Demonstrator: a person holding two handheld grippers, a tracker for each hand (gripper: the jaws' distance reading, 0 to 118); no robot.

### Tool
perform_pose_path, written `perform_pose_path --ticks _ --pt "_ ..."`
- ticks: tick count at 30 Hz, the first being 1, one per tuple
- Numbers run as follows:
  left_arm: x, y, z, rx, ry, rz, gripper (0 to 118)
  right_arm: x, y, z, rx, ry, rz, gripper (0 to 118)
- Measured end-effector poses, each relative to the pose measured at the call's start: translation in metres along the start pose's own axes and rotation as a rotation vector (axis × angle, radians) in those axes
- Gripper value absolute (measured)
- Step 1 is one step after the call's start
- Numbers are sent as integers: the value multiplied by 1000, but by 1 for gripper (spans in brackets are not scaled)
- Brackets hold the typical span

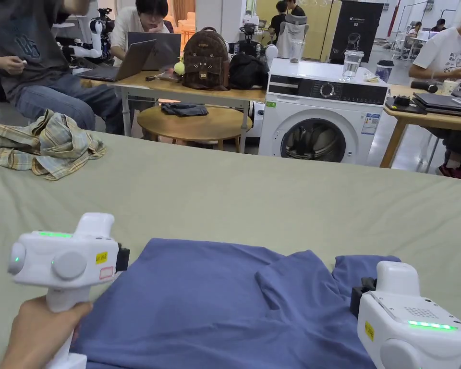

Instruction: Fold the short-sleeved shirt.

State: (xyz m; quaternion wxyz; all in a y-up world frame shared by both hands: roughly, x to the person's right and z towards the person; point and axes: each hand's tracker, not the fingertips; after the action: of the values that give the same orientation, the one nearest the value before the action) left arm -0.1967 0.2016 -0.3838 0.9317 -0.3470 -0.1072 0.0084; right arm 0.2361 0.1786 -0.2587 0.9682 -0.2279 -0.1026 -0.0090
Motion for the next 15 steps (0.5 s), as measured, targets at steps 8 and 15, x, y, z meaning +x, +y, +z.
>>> perform_pose_path --ticks 8,15 --pt "-16 98 -103 -175 -67 27 9 0 5 -37 -74 2 1 0" --pt "-15 125 -183 -347 -166 176 64 4 3 -64 -118 -9 21 0"
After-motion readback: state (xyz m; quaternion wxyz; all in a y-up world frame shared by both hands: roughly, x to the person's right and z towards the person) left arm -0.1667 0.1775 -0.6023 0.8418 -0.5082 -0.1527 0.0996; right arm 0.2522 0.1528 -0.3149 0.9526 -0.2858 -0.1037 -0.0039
